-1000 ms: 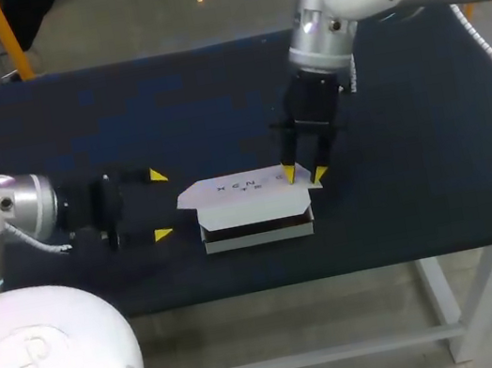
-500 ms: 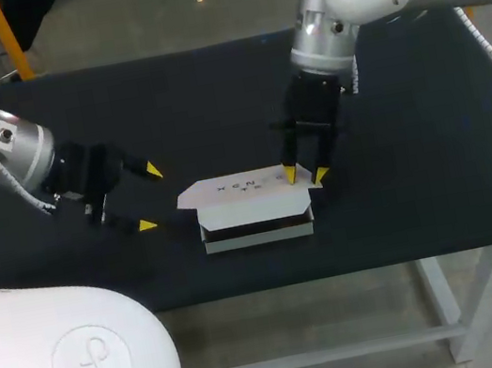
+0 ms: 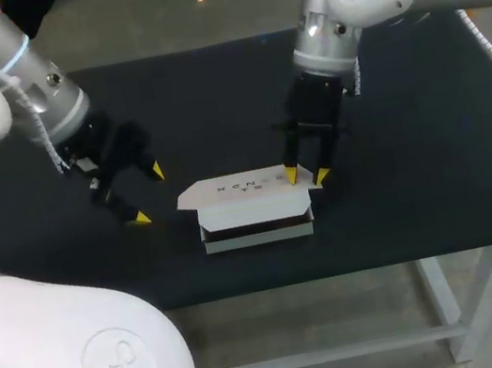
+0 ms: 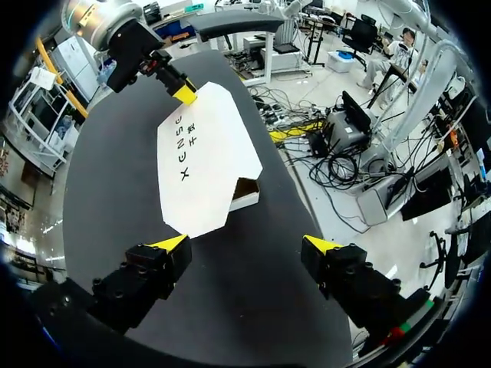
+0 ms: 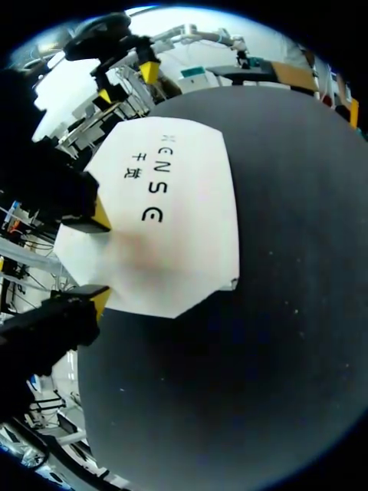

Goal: Assemble the packaging by folding the flat box into shape, placing the metal phone stand inside, and closing the box properly

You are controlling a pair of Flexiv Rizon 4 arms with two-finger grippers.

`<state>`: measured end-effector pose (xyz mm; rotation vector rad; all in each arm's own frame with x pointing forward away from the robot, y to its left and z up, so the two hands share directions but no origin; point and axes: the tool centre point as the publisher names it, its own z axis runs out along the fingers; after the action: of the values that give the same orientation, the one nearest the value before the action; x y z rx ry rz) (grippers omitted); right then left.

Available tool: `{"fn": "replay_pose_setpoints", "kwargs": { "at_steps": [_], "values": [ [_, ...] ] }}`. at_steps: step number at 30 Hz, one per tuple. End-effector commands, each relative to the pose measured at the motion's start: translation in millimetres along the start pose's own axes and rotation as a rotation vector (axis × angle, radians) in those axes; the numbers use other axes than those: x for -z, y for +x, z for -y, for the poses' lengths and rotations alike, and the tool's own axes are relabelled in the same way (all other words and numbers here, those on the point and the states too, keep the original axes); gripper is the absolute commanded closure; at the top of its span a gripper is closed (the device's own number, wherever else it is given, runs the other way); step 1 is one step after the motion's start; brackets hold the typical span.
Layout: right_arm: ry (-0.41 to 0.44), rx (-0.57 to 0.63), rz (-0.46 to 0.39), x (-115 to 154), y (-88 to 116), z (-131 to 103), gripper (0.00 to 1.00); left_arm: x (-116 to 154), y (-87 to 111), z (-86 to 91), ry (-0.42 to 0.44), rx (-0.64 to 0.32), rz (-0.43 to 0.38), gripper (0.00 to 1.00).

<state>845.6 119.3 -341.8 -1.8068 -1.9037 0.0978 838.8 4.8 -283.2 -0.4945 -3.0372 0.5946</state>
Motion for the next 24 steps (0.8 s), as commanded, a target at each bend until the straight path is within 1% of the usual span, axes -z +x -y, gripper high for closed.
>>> {"fn": "replay_pose_setpoints", "kwargs": {
  "at_steps": [1,4,5,7,8,10,11,12,13,14,16,17,18,19,20,21,22,23,24],
  "values": [
    [-0.008,0.001,0.007,-2,1,0,0.51,2,-3.5,1.8,-0.026,0.001,-0.283,0.00],
    [-0.016,0.003,0.012,-1,3,1,0.51,2,-3.5,1.8,-0.026,0.001,-0.283,0.00],
    [-0.017,0.004,0.012,-1,3,1,0.51,0,-5.8,6.4,0.025,0.061,-0.294,0.00],
    [-0.018,0.005,0.013,-2,4,1,0.51,-1,-10.0,14.5,0.081,0.145,-0.289,0.00],
    [-0.019,0.005,0.013,-3,5,1,0.51,-3,-12.6,20.0,0.101,0.225,-0.304,0.00],
    [-0.021,0.003,0.014,-4,6,1,0.51,-8,-13.8,29.9,0.103,0.325,-0.298,0.00],
    [-0.021,0.002,0.014,-5,6,1,0.51,-10,-14.9,32.2,0.112,0.429,-0.294,0.00],
    [-0.023,0.000,0.015,-5,6,1,0.51,-10,-15.3,32.6,0.132,0.474,-0.290,0.00],
    [-0.023,-0.001,0.015,-5,5,1,0.51,-9,-15.0,33.2,0.146,0.551,-0.290,0.00],
    [-0.024,-0.002,0.015,-6,5,1,0.51,-10,-17.6,33.1,0.140,0.690,-0.249,0.00],
    [-0.025,-0.006,0.016,-6,4,1,0.51,-12,-19.5,32.7,0.148,0.847,-0.214,0.00],
    [-0.026,-0.007,0.016,-6,4,1,0.51,-12,-21.0,31.7,0.128,0.988,-0.138,0.00],
    [-0.027,-0.008,0.015,-6,4,1,0.51,-13,-20.8,31.5,0.114,1.050,-0.100,0.00],
    [-0.028,-0.010,0.014,-6,3,1,0.51,-13,-18.6,32.2,0.129,1.060,-0.105,0.00],
    [-0.029,-0.011,0.013,-6,3,1,0.51,-13,-15.3,33.0,0.116,1.156,-0.023,0.00],
    [-0.030,-0.013,0.012,-6,3,2,0.51,-13,-14.9,32.5,0.061,1.281,0.097,0.00],
    [-0.031,-0.015,0.012,-7,3,2,0.51,-13,-14.2,32.3,0.063,1.305,0.118,0.00],
    [-0.031,-0.016,0.012,-7,2,2,0.51,-10,-10.1,32.0,0.091,1.300,0.123,0.00],
    [-0.032,-0.017,0.011,-7,2,2,0.51,-10,-8.3,32.3,0.082,1.343,0.168,0.00]
  ]
}}
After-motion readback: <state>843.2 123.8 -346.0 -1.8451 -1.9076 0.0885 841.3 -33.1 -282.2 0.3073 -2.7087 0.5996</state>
